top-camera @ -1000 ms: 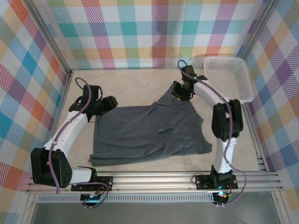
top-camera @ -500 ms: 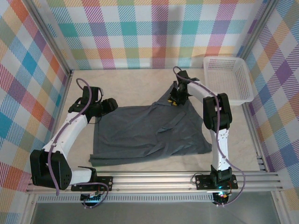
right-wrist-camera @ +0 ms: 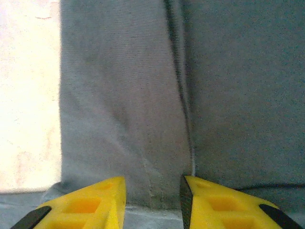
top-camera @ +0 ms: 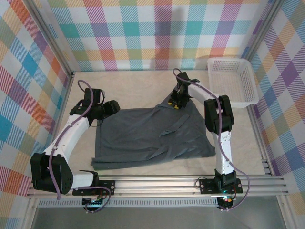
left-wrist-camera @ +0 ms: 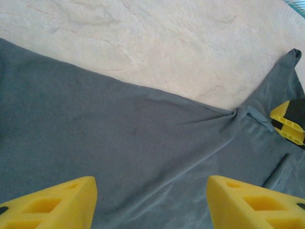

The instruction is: Fold the inside-out t-shirt

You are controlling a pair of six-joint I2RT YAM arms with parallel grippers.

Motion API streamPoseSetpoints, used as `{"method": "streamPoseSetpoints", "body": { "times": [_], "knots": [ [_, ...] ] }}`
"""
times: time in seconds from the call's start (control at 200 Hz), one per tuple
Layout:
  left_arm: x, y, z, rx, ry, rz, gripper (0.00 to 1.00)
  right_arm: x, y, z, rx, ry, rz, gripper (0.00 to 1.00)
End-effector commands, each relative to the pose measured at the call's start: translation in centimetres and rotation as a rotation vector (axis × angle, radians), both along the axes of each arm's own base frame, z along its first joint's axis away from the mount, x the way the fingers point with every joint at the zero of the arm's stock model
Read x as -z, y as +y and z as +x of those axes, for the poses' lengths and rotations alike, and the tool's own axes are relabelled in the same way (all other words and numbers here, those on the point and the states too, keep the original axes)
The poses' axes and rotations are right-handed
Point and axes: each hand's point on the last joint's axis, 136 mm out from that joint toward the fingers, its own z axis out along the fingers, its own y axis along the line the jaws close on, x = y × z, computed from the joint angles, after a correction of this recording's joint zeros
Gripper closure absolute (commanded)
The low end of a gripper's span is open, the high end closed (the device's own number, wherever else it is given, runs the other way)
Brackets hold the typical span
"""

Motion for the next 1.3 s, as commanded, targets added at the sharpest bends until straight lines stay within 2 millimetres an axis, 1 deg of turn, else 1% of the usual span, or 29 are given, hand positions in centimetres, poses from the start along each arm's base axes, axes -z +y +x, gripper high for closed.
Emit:
{"method": "streamPoseSetpoints", "body": {
  "times": [0.0,0.085,0.205,0.35,0.415,0.525,0.68,0.795,0.815,0.865,0.93,1.0,1.06,1.105,1.2,1.215,1.245,1.26,1.265,1.295],
  "knots": [
    [1.2,0.1,-0.7,0.004,0.042,0.019,0.38,-0.9,-1.4,-1.1,0.0,-0.001,-0.076,0.63],
    [1.3,0.0,-0.7,0.004,0.044,0.018,0.38,-1.0,-1.6,-1.7,0.0,-0.001,-0.074,0.63],
    [1.4,0.0,-0.6,0.005,0.044,0.014,0.38,-0.5,-1.2,-2.3,0.009,0.015,-0.04,0.63],
    [1.3,-0.1,-0.6,0.008,0.043,0.011,0.38,-0.3,-0.6,-2.0,0.008,0.019,-0.027,0.58],
    [1.3,0.0,-0.6,0.005,0.043,0.016,0.38,-0.5,-0.3,-1.6,0.004,0.011,-0.017,0.58],
    [1.6,0.1,-0.8,0.005,0.05,0.022,0.38,-0.6,0.2,-1.0,0.004,0.006,-0.004,0.66],
    [1.9,0.2,-0.9,0.003,0.055,0.026,0.38,-0.3,0.7,-0.6,0.014,0.017,0.017,0.74],
    [2.1,0.3,-1.1,0.001,0.061,0.033,0.38,-0.3,0.7,-0.5,0.017,0.017,0.014,0.85],
    [2.1,0.3,-1.1,0.001,0.061,0.034,0.38,-0.4,0.7,-0.4,0.017,0.017,0.013,0.88],
    [2.1,0.4,-1.1,-0.001,0.061,0.036,0.38,-0.6,0.7,-0.4,0.013,0.012,0.011,1.0],
    [2.1,0.4,-1.1,-0.001,0.061,0.038,0.38,-1.4,0.9,0.0,0.008,-0.004,0.02,1.0],
    [2.0,0.4,-1.1,0.001,0.059,0.038,0.38,-3.1,1.9,0.9,-0.006,-0.046,0.07,1.0],
    [2.1,0.3,-1.1,0.003,0.062,0.038,0.38,-4.8,2.9,2.5,-0.006,-0.1,0.113,1.0],
    [2.1,0.3,-0.9,0.004,0.06,0.036,0.38,-5.8,3.6,4.1,0.004,-0.137,0.144,1.0],
    [2.3,0.2,-0.8,0.006,0.065,0.032,0.38,-8.3,4.3,8.5,0.03,-0.252,0.161,1.0],
    [2.3,0.1,-0.8,0.006,0.066,0.029,0.38,-8.7,4.5,9.2,0.031,-0.269,0.166,0.96],
    [2.3,0.1,-0.8,0.007,0.068,0.028,0.38,-8.9,4.9,10.1,0.027,-0.286,0.177,0.74],
    [2.4,0.1,-0.8,0.007,0.069,0.027,0.38,-9.3,5.1,10.6,0.023,-0.297,0.183,0.66],
    [2.4,0.1,-0.8,0.007,0.07,0.026,0.38,-9.2,5.1,10.6,0.022,-0.293,0.181,0.64],
    [2.3,0.1,-0.9,0.008,0.07,0.026,0.38,-9.9,5.1,11.3,0.016,-0.311,0.177,0.55]
  ]
}}
